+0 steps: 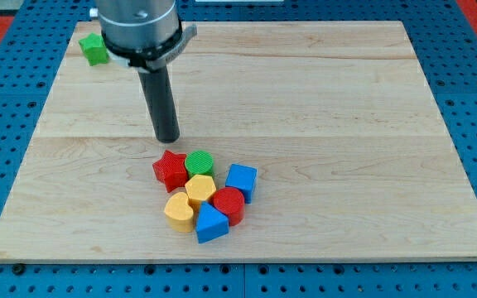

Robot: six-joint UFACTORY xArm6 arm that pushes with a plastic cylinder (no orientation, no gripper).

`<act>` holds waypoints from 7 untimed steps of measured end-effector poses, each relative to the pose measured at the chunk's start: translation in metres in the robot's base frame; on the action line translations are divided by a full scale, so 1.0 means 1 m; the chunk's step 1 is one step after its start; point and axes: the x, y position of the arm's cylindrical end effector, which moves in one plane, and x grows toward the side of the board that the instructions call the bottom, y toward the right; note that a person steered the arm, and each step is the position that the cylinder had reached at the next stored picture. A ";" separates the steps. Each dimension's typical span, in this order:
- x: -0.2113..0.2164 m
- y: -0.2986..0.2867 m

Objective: Move the green star to the center left of the board

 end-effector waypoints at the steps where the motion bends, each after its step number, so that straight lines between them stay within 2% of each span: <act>1: 0.020 -0.008; 2: 0.020 0.040; 3: 0.019 0.035; 4: -0.015 0.035; 7: -0.023 0.038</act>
